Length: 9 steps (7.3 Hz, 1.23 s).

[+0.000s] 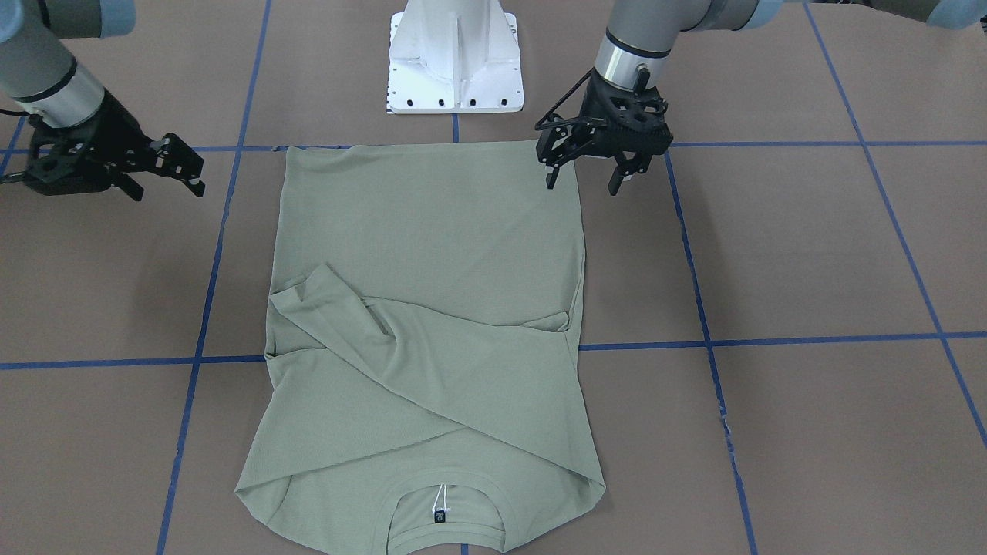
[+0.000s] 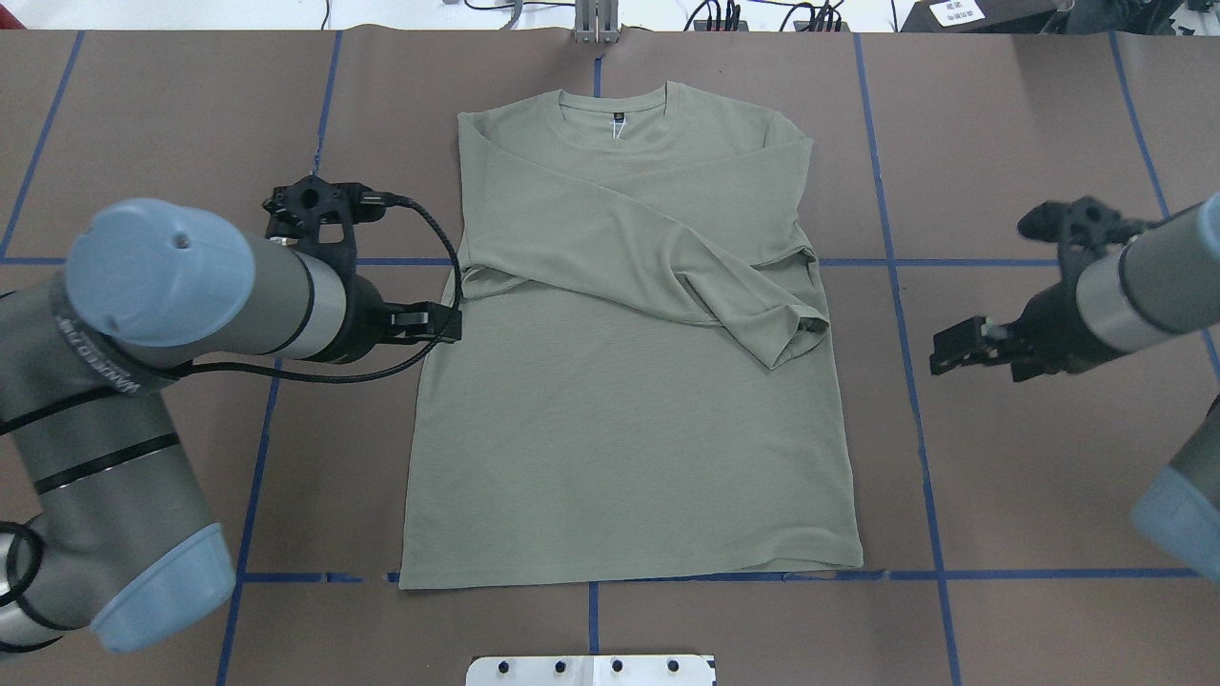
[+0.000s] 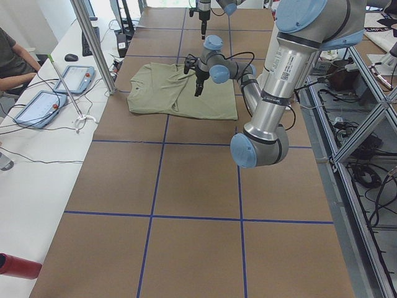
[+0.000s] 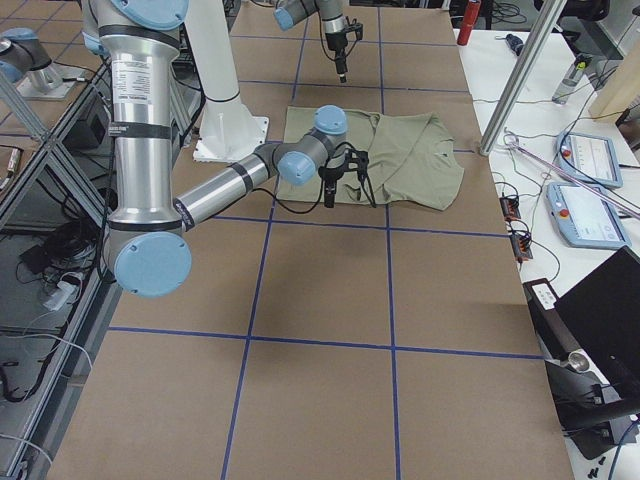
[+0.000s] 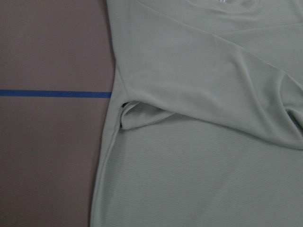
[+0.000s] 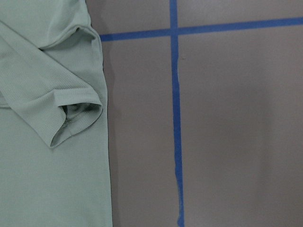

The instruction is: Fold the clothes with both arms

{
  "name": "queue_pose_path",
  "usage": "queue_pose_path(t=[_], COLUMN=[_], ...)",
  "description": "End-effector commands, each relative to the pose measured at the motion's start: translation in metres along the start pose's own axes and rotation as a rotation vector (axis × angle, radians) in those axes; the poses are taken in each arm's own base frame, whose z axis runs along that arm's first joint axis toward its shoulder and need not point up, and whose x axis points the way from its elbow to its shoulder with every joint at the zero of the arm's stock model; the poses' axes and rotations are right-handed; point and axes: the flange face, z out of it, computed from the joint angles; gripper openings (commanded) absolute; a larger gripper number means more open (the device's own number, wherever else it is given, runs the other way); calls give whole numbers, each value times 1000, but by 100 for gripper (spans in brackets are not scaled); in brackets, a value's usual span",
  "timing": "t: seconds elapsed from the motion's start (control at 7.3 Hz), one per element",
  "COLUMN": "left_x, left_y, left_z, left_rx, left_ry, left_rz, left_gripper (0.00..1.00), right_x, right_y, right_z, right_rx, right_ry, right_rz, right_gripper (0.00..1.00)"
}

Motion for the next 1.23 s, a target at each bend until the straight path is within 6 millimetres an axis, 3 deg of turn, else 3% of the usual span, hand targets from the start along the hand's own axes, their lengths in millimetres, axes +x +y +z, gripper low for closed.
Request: queue_pose_path(t=[0.0, 0.27, 0.55, 0.68, 1.1], left_x=[-31, -27, -24, -22, -21], left_y=[14, 15, 15, 16, 16], left_z=[-15, -24, -28, -31, -32], left_rx=[-5, 2, 7, 7, 8], left_ry=[-18, 4, 12, 21, 22], left_rz=[-1, 1, 5, 7, 8], left_gripper=[99, 99, 99, 99, 99], right_x=[-39, -56, -67, -80, -77], right_y=[85, 120, 138, 134, 138], right_z=[51, 72, 93, 106, 118], right_rx=[17, 9, -18, -18, -37], right_ry=[-25, -5, 12, 7, 27], right_rz=[31, -10, -40, -41, -42], right_gripper=[100, 100, 100, 100, 99])
